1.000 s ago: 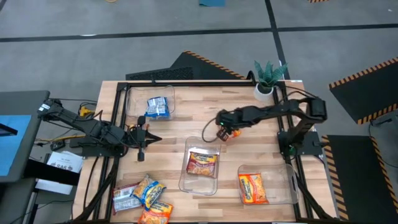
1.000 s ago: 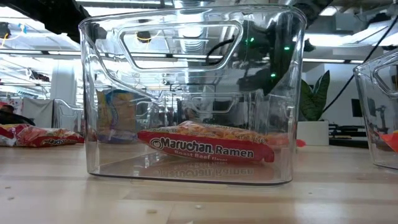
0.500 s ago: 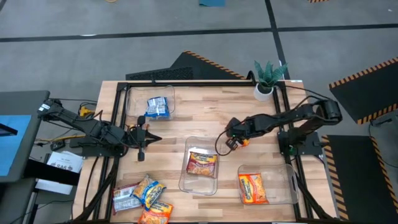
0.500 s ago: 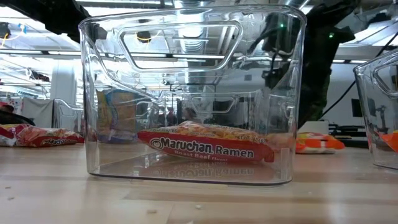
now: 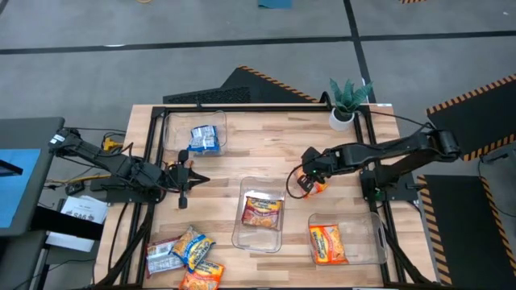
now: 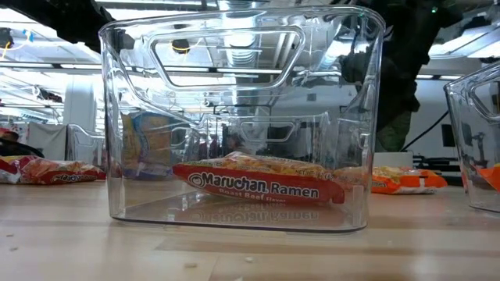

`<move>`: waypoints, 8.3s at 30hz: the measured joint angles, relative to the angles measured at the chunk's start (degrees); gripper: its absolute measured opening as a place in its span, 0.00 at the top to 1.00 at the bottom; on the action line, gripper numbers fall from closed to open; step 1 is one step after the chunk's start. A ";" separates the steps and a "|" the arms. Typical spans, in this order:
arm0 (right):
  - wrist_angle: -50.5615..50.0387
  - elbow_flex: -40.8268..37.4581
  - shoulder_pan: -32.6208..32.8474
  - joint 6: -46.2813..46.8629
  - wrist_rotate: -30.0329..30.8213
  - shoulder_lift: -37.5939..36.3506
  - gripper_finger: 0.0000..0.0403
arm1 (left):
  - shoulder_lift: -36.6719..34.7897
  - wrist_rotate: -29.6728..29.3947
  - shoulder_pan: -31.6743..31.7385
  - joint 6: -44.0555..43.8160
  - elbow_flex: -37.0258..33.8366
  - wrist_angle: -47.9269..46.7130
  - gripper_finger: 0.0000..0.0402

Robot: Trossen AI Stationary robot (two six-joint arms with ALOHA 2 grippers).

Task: Sort Maruchan noodles
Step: Put the top orange noodle pack into the bottom transparent bin, then put the top red noodle pack into the middle transparent bin

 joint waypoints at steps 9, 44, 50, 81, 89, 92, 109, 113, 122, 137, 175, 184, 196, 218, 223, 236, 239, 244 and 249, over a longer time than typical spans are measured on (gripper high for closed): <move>-5.35 -3.44 -5.34 6.68 2.80 4.13 0.57 | 0.00 0.44 0.00 0.02 0.00 -0.11 1.00; 8.68 -10.57 -5.30 14.33 10.34 10.34 0.96 | 0.01 0.48 0.00 0.02 0.01 -0.10 1.00; 6.40 -9.31 -5.72 11.04 10.23 2.14 0.98 | 0.00 0.46 0.01 0.02 0.01 -0.07 1.00; -20.66 18.41 11.23 1.75 7.83 -19.77 0.98 | 0.00 0.03 0.02 0.04 0.02 0.02 1.00; -23.72 26.57 24.31 5.99 3.62 -19.23 0.98 | 0.00 -0.02 0.02 0.04 0.00 0.00 1.00; -23.27 26.96 29.89 12.01 3.60 -19.26 0.98 | 0.00 -0.02 0.01 0.04 0.02 0.00 1.00; -23.41 26.91 45.51 28.79 6.00 -4.87 0.93 | 0.00 -0.02 0.01 0.02 0.02 0.00 1.00; -23.44 26.88 44.74 28.87 5.24 -3.31 0.89 | 0.00 -0.02 0.00 0.02 0.02 -0.02 1.00; -24.93 26.90 39.38 22.56 6.36 -3.77 0.88 | 0.00 -0.02 0.00 0.83 0.02 -0.02 1.00; -16.38 26.91 17.15 -4.72 30.63 7.73 0.88 | 0.00 0.00 0.02 0.90 0.02 0.00 1.00; 53.17 -10.71 3.44 -21.27 20.13 3.44 0.55 | 14.59 -2.60 7.18 -28.94 2.77 -21.44 0.69; 54.05 -10.72 1.26 -20.86 16.72 6.82 0.55 | 32.42 9.33 15.32 -45.55 5.52 -39.20 0.51; 53.33 -10.73 1.01 -20.84 16.44 7.02 0.55 | 35.01 3.34 13.27 -50.42 13.80 -50.02 0.55; 53.43 -10.73 1.06 -19.31 14.81 7.02 0.55 | 34.94 6.03 13.09 -52.35 3.21 -44.80 0.57; 53.37 -10.73 1.06 -19.28 14.83 7.02 0.55 | 35.06 9.37 12.93 -51.29 4.34 -44.87 0.72; 53.35 -10.73 1.08 -19.28 14.11 7.02 0.55 | 35.21 14.05 3.03 -47.89 8.71 -48.04 1.00; 53.37 -10.73 1.08 -19.24 14.11 7.02 0.55 | 35.23 13.37 0.70 -47.05 9.76 -47.76 1.00; 53.37 -10.73 1.08 -19.22 14.11 7.02 0.55 | 35.23 10.39 -2.11 -45.20 11.77 -47.74 1.00; 53.37 -10.73 1.08 -19.24 14.09 7.02 0.55 | 35.21 7.69 -3.33 -43.97 13.21 -47.84 1.00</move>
